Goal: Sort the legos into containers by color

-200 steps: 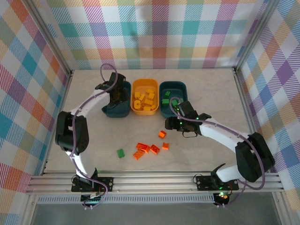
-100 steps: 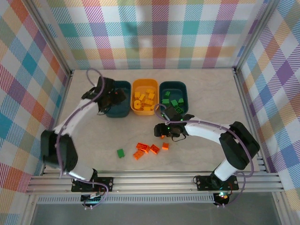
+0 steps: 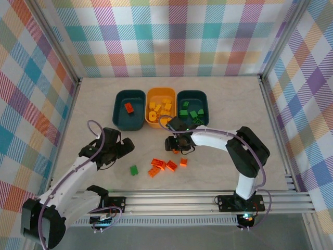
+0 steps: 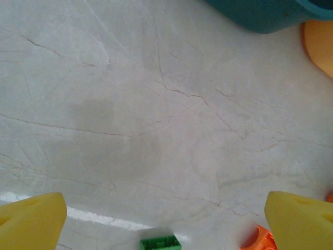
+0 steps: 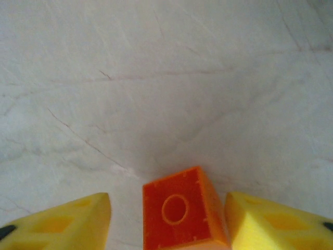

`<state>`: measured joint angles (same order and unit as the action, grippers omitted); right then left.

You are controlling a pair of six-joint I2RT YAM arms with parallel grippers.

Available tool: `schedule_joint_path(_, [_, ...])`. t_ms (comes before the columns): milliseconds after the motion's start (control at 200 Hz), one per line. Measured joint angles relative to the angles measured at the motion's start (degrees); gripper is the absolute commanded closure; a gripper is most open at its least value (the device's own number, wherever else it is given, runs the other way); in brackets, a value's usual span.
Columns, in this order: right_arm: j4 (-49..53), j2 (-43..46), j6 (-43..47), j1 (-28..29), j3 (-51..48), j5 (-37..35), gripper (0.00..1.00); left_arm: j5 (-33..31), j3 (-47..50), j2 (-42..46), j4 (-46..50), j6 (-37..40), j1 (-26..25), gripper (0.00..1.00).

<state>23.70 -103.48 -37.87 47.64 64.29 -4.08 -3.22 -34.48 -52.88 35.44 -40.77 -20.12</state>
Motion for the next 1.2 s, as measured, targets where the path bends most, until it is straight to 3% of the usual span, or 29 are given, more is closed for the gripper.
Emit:
schedule_joint_path(95, [0.48, -1.01, 0.61, 0.74, 1.55, -0.87, 0.58, 1.18, 0.96, 0.46, 0.07, -0.39, -0.07, 0.05])
schedule_joint_path(280, [1.46, -1.03, 1.75, 1.27, 2.21, -2.08, 0.59, 2.73, 2.36, -1.86, 0.61, -1.55, -2.51, 0.08])
schedule_joint_path(590, [3.17, -1.01, 4.11, 1.46, 2.38, -4.98, 0.45, 3.26, 3.76, -7.43, 0.42, -8.04, -14.99, 0.26])
schedule_joint_path(850, [4.55, 1.14, 5.77, 0.81, 2.54, -7.52, 0.38, 1.68, 4.81, -13.81, 0.33, -11.72, -19.1, 0.38])
schedule_joint_path(1040, [4.42, 5.64, 6.23, -0.83, 2.08, -7.87, 0.36, -0.98, 2.27, -18.84, 3.43, -12.17, -20.35, 0.59])
schedule_joint_path(1200, [4.42, 8.87, 7.06, -2.49, -0.57, -8.72, 0.35, -1.64, 0.81, -20.26, 5.14, -11.43, -20.48, 0.71])
